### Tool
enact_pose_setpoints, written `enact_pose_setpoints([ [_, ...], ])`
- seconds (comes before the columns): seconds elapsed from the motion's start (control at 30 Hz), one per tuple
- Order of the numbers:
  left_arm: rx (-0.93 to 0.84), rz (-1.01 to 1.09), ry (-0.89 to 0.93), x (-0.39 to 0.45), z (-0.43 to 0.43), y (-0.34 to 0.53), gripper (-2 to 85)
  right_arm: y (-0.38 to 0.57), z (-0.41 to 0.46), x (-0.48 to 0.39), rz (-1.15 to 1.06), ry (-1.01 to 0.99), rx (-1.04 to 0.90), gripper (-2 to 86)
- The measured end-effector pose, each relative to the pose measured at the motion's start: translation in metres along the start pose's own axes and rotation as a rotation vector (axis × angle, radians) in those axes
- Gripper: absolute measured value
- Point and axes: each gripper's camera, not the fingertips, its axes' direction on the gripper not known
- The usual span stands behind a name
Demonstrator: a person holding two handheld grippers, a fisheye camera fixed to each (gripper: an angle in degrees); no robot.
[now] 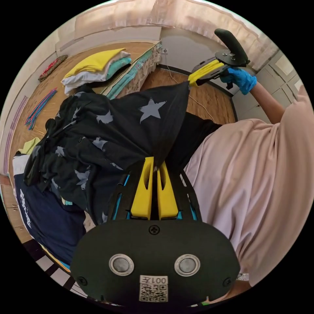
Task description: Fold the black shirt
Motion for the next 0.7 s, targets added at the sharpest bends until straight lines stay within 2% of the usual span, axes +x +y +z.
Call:
enact_pose_setpoints([
  [0.1,0.025,-0.008,0.048,-0.01,-0.007,0.008,-0.9,0.0,-0.006,0.001,-0.048,-0.081,0.004,0.2],
  [0.3,0.134,-0.083,0.197,-0.034,-0.019,0.046,2.3,-0.011,0.02,0.013,0.011,-0.051,-0.077,0.4],
  [0.4,0.125,-0.128,0.175,-0.049,-0.029,0.079,4.8,-0.019,0.024,0.011,-0.01,-0.079,-0.091,0.5],
  [0.6,0.08,-0.259,0.103,-0.086,-0.034,0.146,5.8,-0.05,0.011,-0.012,-0.122,0.074,-0.195,0.5],
  [0.7,0.065,-0.287,0.082,-0.097,-0.023,0.166,5.8,-0.075,-0.005,-0.024,-0.16,0.086,-0.126,0.5],
])
